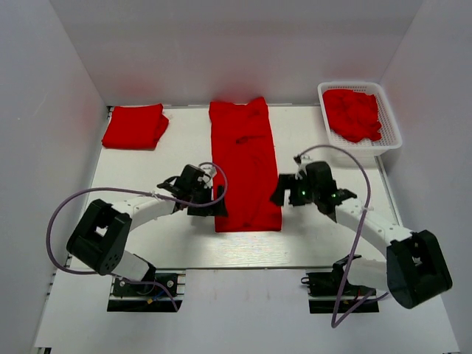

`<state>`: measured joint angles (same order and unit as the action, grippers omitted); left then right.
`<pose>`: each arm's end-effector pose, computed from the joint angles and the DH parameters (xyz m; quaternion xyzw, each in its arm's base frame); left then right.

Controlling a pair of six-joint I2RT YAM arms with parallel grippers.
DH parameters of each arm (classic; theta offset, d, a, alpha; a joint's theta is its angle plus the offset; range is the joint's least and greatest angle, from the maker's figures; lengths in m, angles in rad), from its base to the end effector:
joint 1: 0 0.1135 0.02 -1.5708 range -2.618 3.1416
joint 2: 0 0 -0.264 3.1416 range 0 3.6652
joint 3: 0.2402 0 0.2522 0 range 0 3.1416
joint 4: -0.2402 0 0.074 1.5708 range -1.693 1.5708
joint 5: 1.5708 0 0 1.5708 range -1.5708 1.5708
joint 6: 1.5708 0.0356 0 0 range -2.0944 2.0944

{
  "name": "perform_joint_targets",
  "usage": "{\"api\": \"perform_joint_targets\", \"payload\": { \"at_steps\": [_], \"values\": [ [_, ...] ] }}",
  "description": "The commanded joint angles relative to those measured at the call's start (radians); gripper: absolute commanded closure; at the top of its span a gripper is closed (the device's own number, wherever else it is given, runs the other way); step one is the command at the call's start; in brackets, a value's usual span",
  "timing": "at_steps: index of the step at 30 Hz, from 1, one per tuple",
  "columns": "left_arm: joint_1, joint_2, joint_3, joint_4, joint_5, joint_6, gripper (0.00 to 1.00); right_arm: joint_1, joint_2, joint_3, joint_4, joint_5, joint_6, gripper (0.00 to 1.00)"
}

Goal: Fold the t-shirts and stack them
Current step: Rotate the tshirt 90 degrees, then grab the bottom of the folded rectangular tshirt with both arms

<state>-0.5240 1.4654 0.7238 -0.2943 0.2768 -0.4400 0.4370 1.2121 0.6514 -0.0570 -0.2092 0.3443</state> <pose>0.2277 -0.1428 0.1617 0.0765 0.9529 -0.2392 0.1702 0.2283 0.1148 0.2182 -0.0888 0.8806 0.2595 0.3865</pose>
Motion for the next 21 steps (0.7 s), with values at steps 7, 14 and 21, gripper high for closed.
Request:
{"api": "perform_joint_targets", "payload": {
  "at_steps": [7, 14, 21],
  "values": [
    [-0.119, -0.145, -0.135, 0.015, -0.056, -0.072, 0.01, 0.012, -0.152, -0.212, -0.067, -0.124, 0.128, 0.10],
    [-0.162, -0.102, -0.170, 0.084, -0.096, -0.094, 0.02, 0.016, -0.069, -0.251, -0.006, -0.173, 0.148, 0.10],
    [-0.191, -0.063, -0.176, 0.093, -0.096, -0.112, 0.25, 0.017, -0.007, -0.263, 0.045, -0.199, 0.189, 0.21]
  ]
}}
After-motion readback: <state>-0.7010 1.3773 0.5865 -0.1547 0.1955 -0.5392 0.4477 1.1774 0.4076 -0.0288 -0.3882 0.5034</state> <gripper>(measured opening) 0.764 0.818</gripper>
